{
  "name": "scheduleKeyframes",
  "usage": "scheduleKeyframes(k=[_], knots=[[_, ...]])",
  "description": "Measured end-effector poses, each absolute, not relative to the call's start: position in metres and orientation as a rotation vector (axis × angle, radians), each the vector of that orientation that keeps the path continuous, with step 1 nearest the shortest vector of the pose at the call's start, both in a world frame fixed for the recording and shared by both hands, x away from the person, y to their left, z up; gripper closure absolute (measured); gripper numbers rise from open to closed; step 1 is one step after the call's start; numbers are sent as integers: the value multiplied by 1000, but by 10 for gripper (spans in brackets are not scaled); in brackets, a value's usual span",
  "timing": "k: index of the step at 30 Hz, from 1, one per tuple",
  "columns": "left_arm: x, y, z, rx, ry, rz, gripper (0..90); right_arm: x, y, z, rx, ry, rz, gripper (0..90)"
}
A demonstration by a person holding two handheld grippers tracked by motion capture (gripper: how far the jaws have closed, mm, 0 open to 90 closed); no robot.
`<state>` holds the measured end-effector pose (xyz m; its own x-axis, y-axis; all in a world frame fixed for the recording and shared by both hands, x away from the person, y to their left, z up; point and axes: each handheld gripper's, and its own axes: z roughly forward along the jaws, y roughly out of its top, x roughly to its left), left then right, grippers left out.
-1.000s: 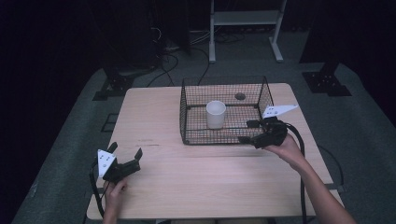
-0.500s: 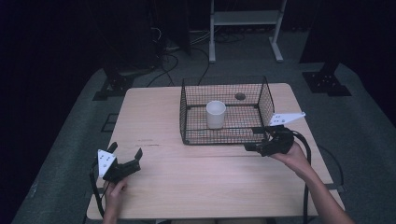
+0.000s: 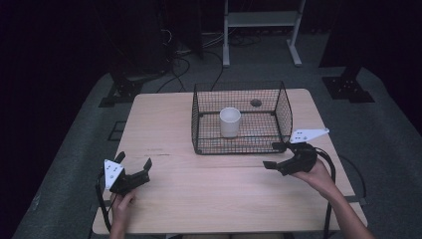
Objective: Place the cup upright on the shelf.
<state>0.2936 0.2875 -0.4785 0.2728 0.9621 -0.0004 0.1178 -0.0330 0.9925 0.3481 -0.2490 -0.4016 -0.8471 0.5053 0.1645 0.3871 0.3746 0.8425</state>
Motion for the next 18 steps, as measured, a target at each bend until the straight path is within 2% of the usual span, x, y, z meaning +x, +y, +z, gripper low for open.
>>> scheduleKeyframes(k=[18], knots=[[294,288,-479,1427,1079,954,0,338,-263,-416,864,2472,1506,139]])
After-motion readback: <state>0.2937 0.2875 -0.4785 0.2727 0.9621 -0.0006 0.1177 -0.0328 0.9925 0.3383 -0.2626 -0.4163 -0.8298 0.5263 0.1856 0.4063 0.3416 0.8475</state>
